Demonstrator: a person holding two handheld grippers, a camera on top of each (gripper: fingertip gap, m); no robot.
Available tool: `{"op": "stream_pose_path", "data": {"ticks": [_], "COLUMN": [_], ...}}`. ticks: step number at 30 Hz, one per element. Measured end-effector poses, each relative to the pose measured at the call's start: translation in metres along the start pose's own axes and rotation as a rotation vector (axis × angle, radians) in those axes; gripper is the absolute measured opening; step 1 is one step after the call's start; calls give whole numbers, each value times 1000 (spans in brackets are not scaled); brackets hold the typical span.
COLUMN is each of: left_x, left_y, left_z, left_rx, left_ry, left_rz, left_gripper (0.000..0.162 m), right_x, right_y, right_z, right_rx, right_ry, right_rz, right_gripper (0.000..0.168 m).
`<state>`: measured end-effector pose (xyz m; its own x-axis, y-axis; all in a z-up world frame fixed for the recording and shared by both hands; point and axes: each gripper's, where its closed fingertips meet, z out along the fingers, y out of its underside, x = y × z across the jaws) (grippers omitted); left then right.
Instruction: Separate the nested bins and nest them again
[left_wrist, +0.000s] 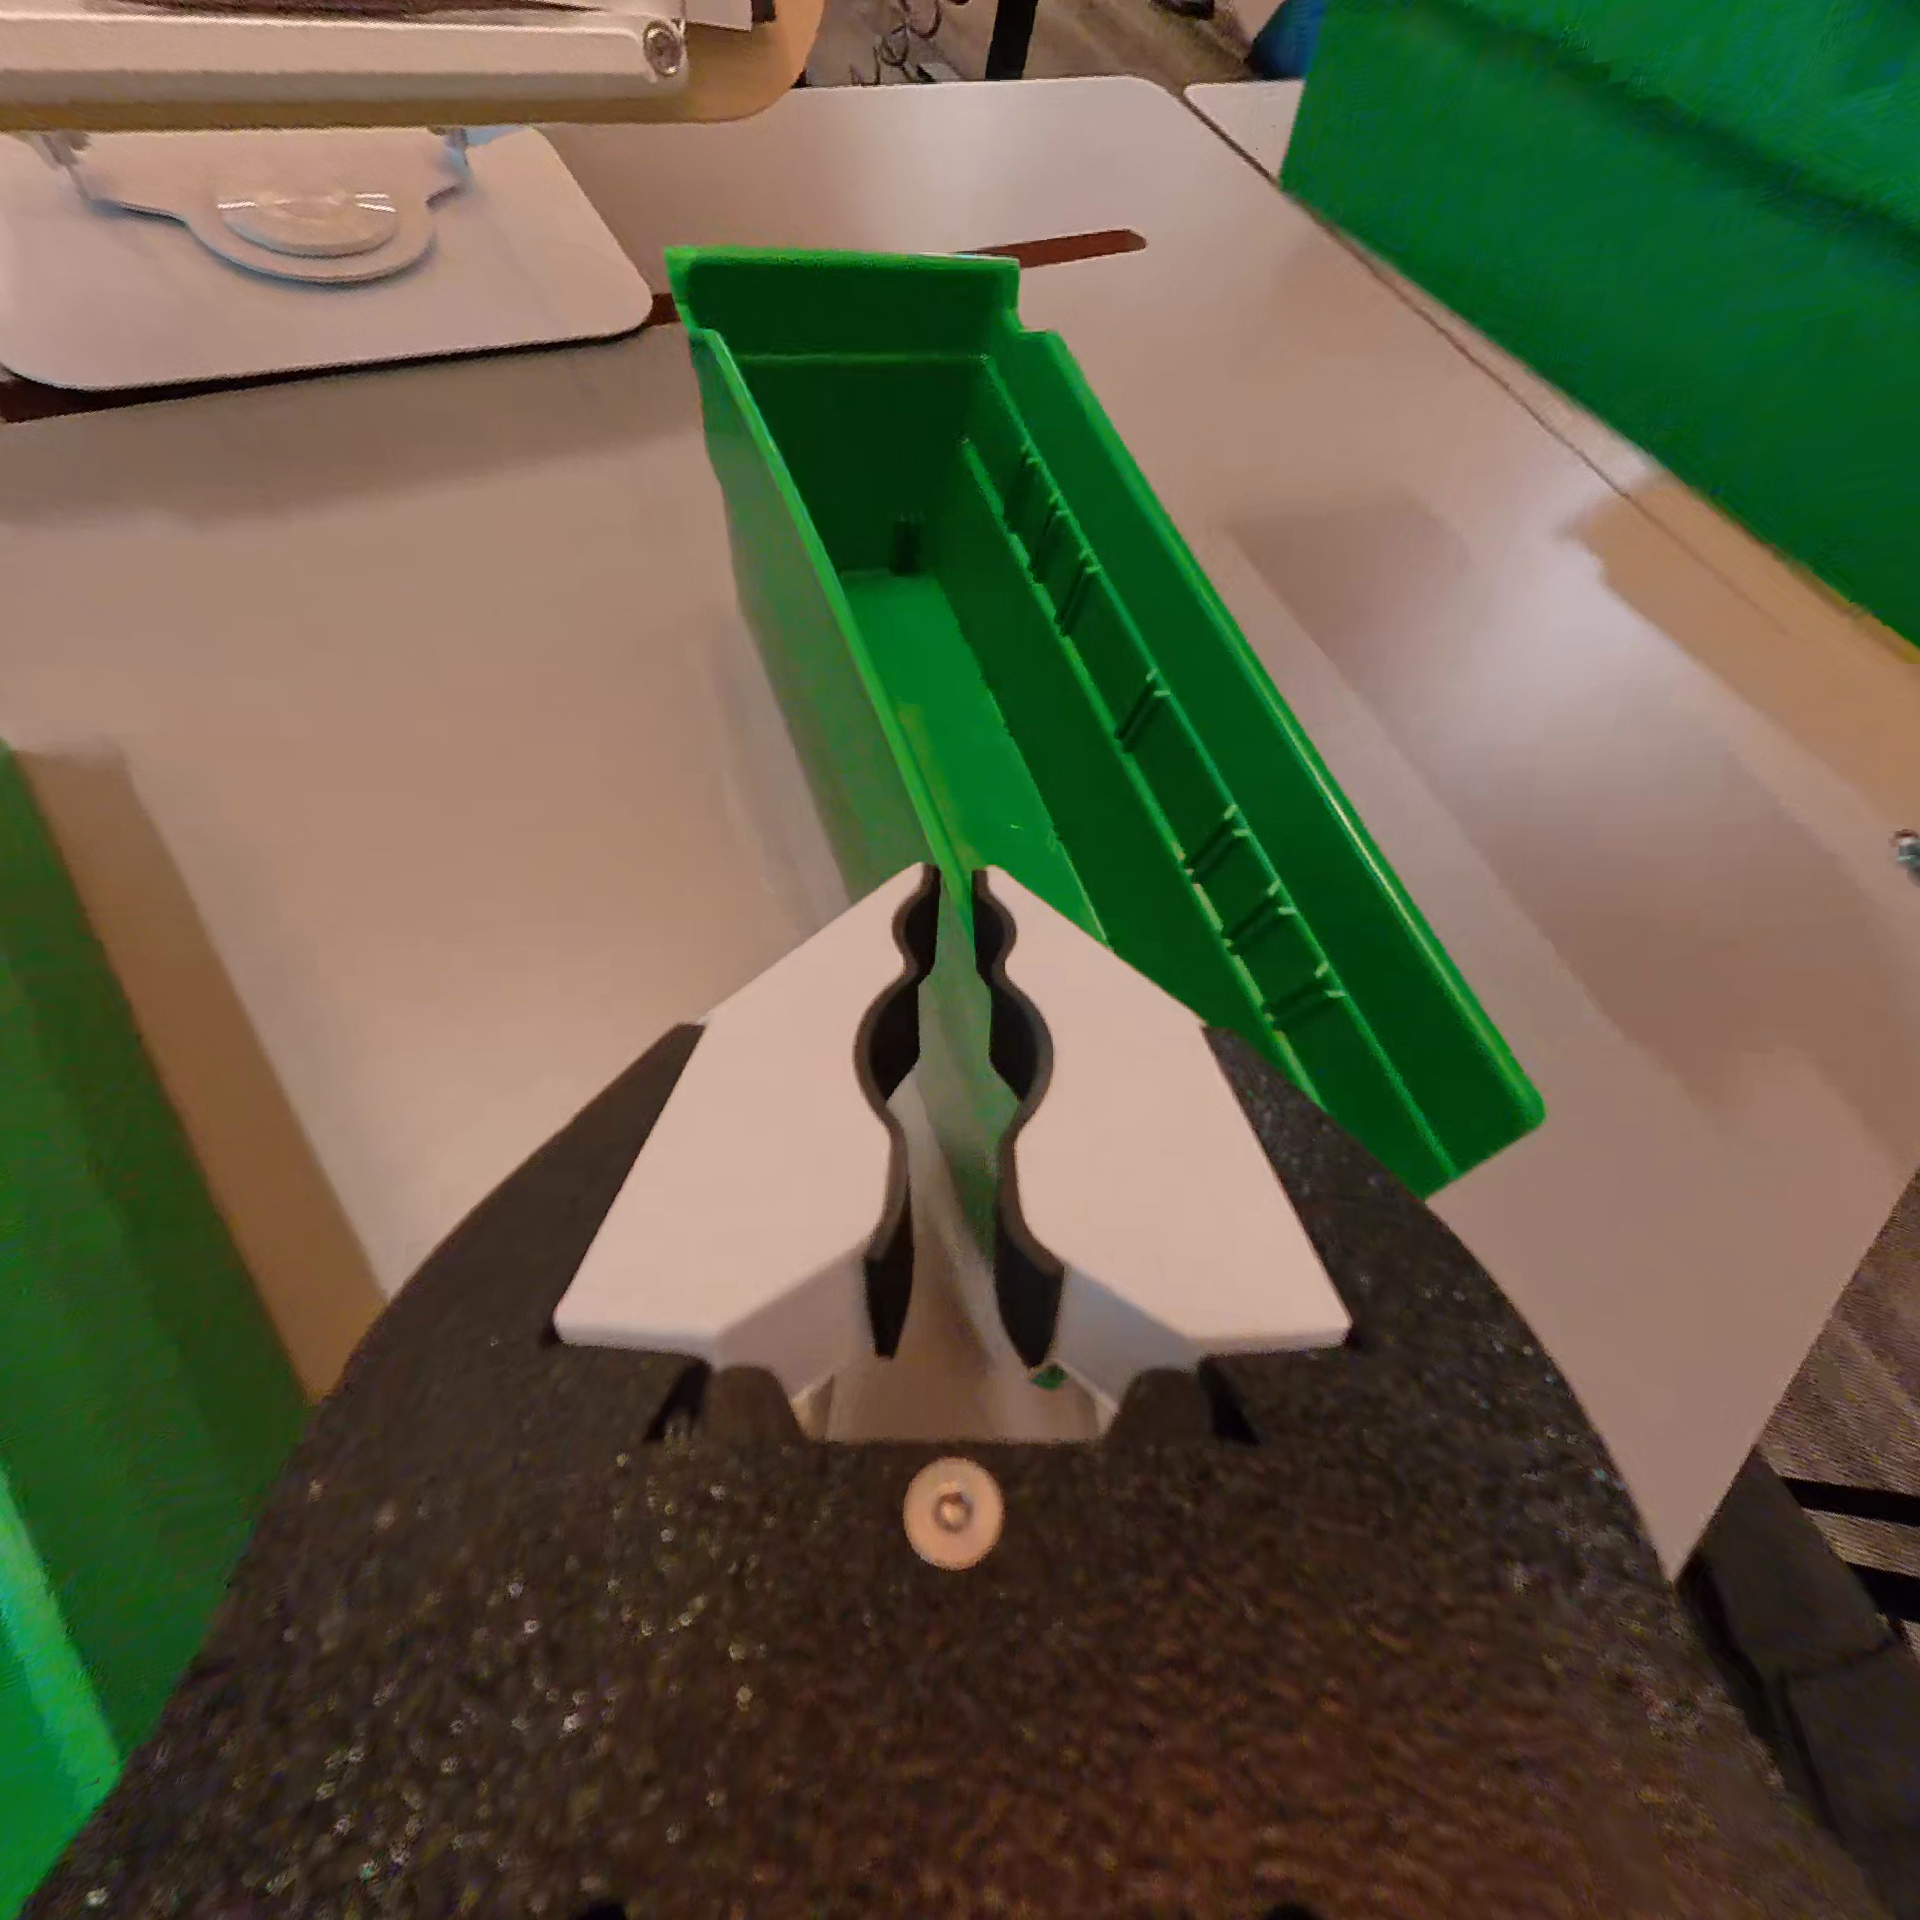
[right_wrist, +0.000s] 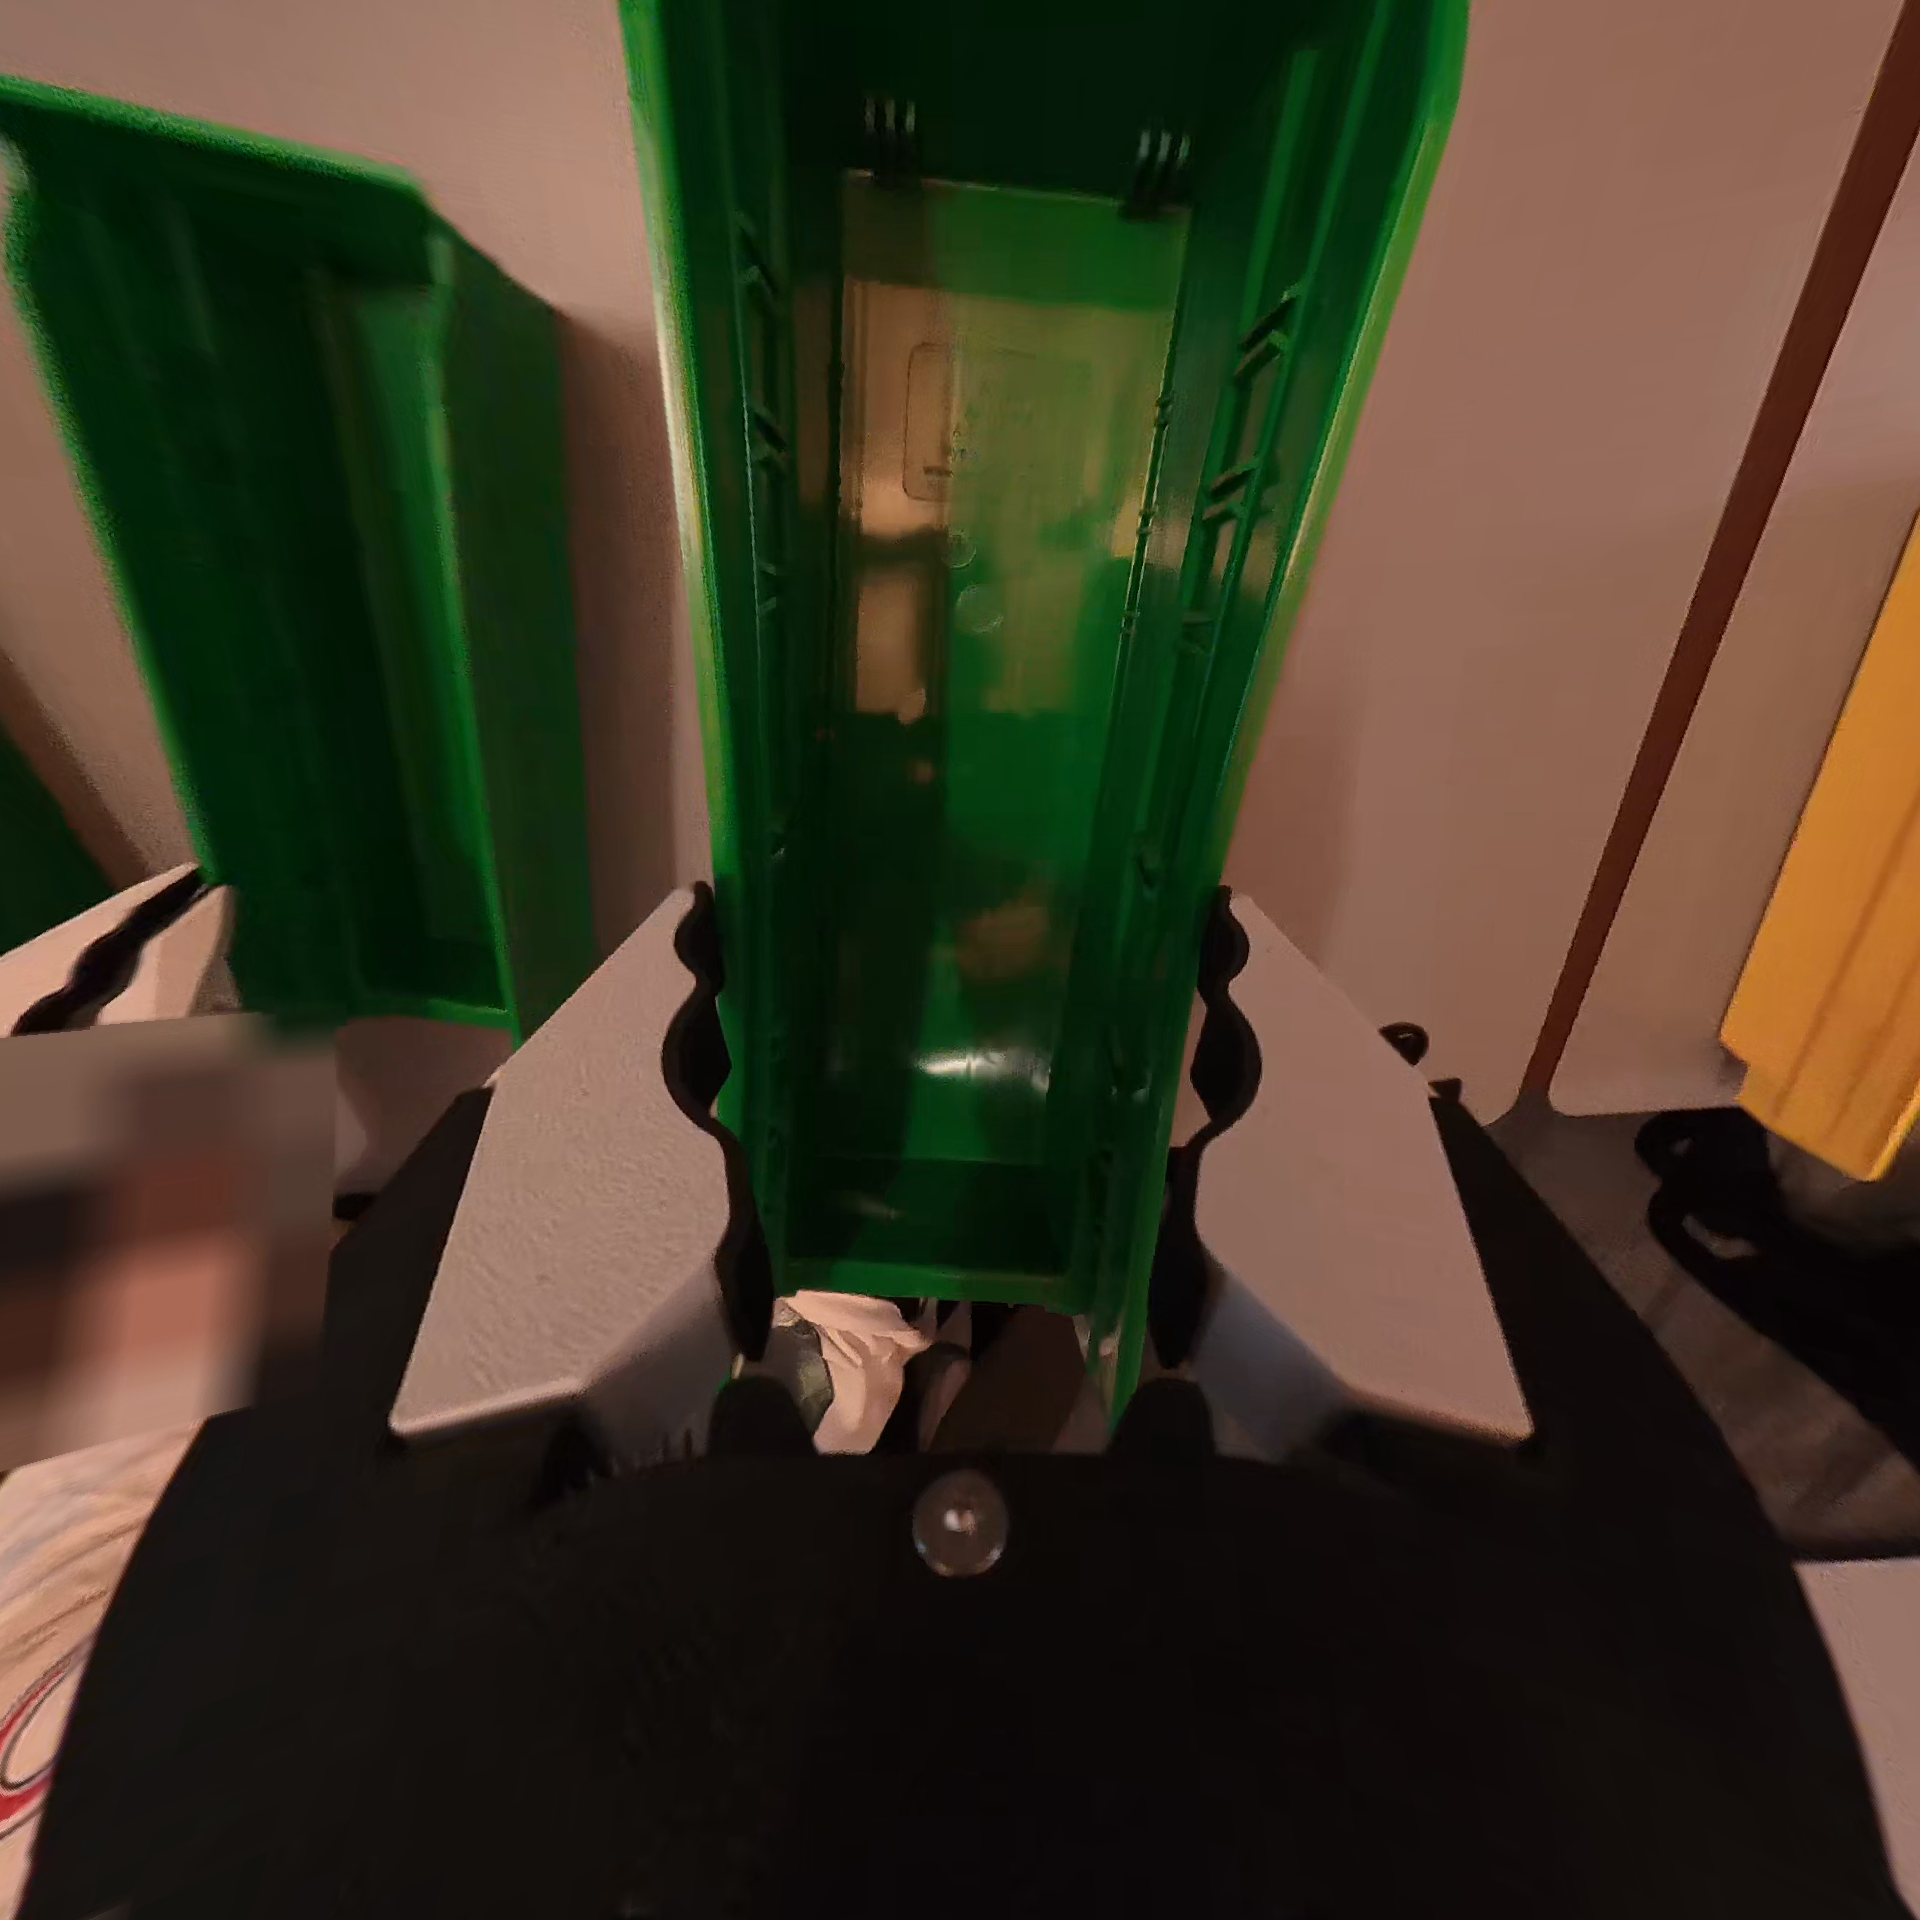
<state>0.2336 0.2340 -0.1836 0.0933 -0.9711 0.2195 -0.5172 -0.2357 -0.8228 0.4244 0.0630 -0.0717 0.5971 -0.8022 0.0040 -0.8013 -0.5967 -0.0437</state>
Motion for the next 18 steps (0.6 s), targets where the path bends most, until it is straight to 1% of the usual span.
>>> {"op": "stream_pose_path", "data": {"ticks": [1,5,9,13,18], "left_x": [2,11,14,15,19], "left_y": [1,2,0,-4,-8], "left_z": [1,6,11,16,23], "left_rx": [0,-1,26,68,118], "left_ry": [18,64,67,76,72], "left_rz": [-23,-56,-55,-78,-69], "left_gripper": [4,6,6,6,6], "right_x": [8,32,51,65,66], "right_y": [2,5,-1,-15,-30], "right_z": [11,55,91,111,129], "right_rx": [-15,-59,-67,-47,-19], "right_ry": [-8,-52,-56,-30,-57], "right_rz": [22,85,108,96,66], "right_gripper": [93,93,92,93,95]}}
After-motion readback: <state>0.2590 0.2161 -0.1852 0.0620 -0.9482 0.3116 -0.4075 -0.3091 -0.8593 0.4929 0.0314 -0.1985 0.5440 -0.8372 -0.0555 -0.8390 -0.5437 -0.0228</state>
